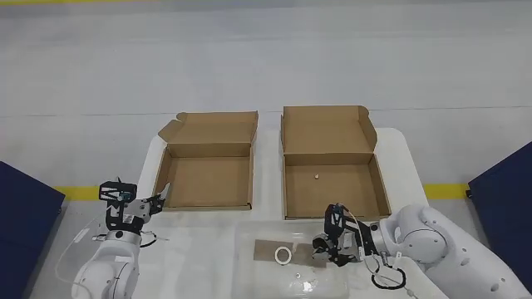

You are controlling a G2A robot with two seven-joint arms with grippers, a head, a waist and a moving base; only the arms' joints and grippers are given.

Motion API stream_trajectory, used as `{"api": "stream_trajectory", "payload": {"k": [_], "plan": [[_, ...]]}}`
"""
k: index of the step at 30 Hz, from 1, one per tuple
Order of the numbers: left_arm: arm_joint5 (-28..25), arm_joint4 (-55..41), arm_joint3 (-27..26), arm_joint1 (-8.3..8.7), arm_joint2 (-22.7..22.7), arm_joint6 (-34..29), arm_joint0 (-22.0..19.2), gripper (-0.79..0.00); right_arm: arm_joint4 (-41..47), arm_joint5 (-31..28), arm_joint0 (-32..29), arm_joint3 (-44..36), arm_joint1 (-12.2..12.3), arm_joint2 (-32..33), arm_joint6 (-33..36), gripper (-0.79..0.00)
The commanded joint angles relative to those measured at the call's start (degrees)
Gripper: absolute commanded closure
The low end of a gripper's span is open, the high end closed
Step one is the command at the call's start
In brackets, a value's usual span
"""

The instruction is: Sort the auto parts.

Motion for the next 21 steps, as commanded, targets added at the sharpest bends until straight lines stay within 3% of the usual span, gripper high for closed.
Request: {"api": "stream_trajectory", "payload": {"k": [1, 5, 16, 21], "plan": [[0.00, 0.00, 0.00, 0.00, 0.00, 0.00, 0.00, -0.785, 0.00, 0.00, 0.00, 0.00, 0.00, 0.00, 0.01, 0.000], [0.00, 0.00, 0.00, 0.00, 0.00, 0.00, 0.00, -0.785, 1.01, -0.18, -0.49, -0.09, -0.12, -0.47, -0.88, 0.000], [0.00, 0.00, 0.00, 0.00, 0.00, 0.00, 0.00, -0.785, 26.57, -9.44, 1.33, 8.41, 0.29, -1.11, 4.28, 0.000], [0.00, 0.00, 0.00, 0.00, 0.00, 0.00, 0.00, -0.785, 35.11, -9.78, 2.43, 9.02, 1.13, -2.97, 4.21, 0.000]]}}
